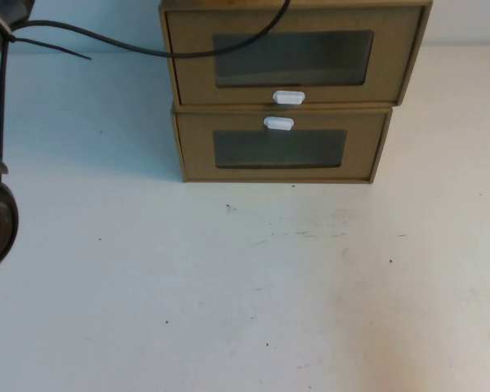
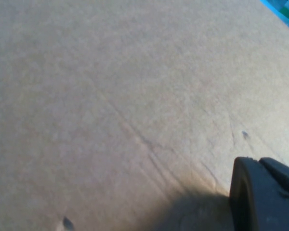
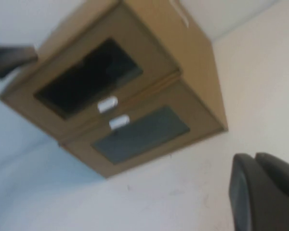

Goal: Open the shoe box
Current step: 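Pull the top drawer of the cardboard box fully open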

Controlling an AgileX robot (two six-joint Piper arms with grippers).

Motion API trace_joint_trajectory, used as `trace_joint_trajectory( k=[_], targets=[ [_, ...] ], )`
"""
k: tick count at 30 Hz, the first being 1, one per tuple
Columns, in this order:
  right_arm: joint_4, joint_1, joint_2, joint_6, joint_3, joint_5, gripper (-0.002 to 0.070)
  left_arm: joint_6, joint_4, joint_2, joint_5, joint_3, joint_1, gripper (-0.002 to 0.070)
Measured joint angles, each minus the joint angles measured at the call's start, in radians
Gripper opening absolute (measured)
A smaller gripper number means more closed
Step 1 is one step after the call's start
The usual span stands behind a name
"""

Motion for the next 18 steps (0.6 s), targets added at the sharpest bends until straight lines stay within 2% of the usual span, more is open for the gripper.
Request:
trace_joint_trajectory(
  k=[6, 10, 13, 18],
  targets=[
    [-0.113, 0.000, 0.280, -0.166, -0.249, 0.262, -0.0014, -0.002, 0.000, 0.000, 0.009, 0.000, 0.000, -0.0004],
    [-0.136, 0.048, 0.398, -0.236, -0.349, 0.328, -0.0014, -0.003, -0.002, 0.000, 0.011, 0.000, 0.000, -0.0004],
    [-0.227, 0.183, 0.473, -0.240, -0.402, 0.307, -0.0014, -0.008, -0.002, 0.000, 0.012, 0.000, 0.000, -0.0004],
    [-0.473, 0.415, 0.664, -0.142, -0.517, 0.262, -0.0014, -0.036, -0.002, 0.000, 0.012, 0.000, 0.000, -0.0004]
  ],
)
